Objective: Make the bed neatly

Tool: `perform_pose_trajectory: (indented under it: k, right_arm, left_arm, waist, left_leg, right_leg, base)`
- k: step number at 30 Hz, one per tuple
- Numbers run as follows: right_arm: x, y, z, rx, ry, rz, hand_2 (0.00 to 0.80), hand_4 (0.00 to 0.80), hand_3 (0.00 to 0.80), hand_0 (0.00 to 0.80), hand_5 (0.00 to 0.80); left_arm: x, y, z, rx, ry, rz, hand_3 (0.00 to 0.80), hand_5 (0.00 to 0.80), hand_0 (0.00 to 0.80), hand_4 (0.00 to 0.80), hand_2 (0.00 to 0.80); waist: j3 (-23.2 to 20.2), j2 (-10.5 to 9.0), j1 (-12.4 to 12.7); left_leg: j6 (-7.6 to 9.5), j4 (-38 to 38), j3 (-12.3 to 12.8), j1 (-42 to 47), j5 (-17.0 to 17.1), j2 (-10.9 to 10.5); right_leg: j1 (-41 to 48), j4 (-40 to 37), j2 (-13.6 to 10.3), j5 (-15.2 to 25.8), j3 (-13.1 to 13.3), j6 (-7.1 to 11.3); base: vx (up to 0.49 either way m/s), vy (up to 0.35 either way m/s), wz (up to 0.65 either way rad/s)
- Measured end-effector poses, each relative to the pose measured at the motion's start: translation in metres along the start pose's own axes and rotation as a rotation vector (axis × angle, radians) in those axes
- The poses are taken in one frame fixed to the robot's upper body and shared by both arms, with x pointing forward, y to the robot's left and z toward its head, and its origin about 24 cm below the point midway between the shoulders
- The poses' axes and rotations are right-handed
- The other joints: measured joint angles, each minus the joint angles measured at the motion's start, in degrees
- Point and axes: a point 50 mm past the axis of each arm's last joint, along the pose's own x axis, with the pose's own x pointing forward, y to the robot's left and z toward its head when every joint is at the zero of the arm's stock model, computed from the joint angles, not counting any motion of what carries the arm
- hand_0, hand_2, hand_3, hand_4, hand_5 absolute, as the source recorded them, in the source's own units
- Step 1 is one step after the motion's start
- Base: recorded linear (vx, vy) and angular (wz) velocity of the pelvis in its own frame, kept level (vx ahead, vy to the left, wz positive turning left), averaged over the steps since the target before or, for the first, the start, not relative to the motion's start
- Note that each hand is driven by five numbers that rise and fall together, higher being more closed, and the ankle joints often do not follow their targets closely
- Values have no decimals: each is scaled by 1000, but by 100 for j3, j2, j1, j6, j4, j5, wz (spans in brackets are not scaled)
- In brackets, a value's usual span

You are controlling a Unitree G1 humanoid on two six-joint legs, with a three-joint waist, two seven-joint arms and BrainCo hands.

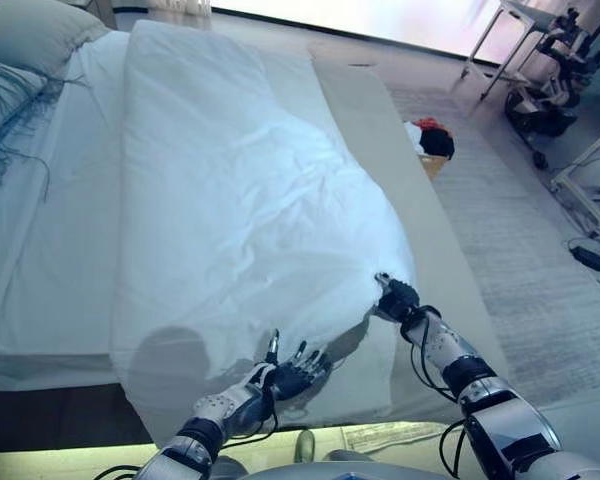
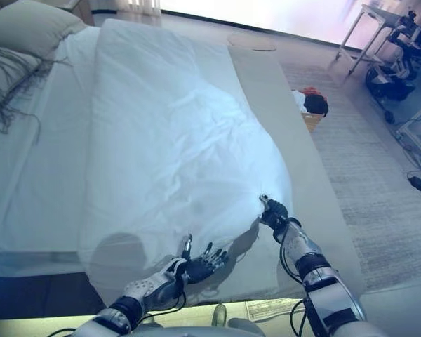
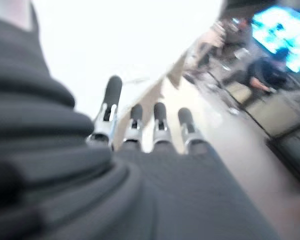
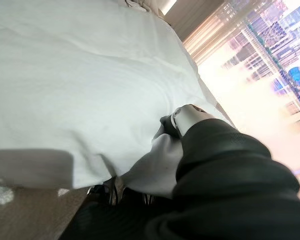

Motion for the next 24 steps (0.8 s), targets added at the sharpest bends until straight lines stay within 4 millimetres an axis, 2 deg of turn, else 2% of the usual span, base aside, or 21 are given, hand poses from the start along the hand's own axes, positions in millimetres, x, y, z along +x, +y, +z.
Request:
perform_pose_trajectory:
  k: [8, 14, 19, 24]
  right_arm:
    - [-6, -2, -7, 6, 6, 20, 800, 800, 800, 800, 800]
    - [-6, -1, -6, 3, 2, 32, 800, 800, 800, 800, 800]
    - [-6, 6, -1, -6, -15, 66, 800, 800, 800, 800, 800]
    - [-5, 8, 1, -8, -19, 72, 800, 800, 800, 800, 800]
  left_arm:
    - [2, 2, 5, -54, -72, 82, 0, 0, 0, 0, 0]
    - [-8, 26, 17, -144, -131, 271, 0, 0, 0, 0, 0]
    - [-33, 53, 36, -121, -137, 447, 0, 0, 0, 0, 0]
    - [-39, 61, 31, -64, -40, 505, 0, 0, 0, 0, 0]
  waist:
    - [117, 14, -9]
    - [216, 34, -5]
    - [352, -47, -2]
    - [390, -124, -1]
  left_leg:
    - [-17, 0, -6, 9, -11, -2]
    - [-18, 1, -21, 46, -11, 4]
    - [-59, 4, -15, -13, 14, 51]
    - [-83, 4, -23, -86, 21, 96]
  right_leg:
    - [24, 1, -8, 0, -62, -1]
    - [78, -1, -4, -2, -76, -2]
    - [15, -1, 38, -2, -75, -2]
    - [-50, 0, 84, -1, -75, -2]
  base:
    - [33, 17, 1]
    - [6, -10, 2]
    - [-36, -52, -2]
    - [-14, -17, 0]
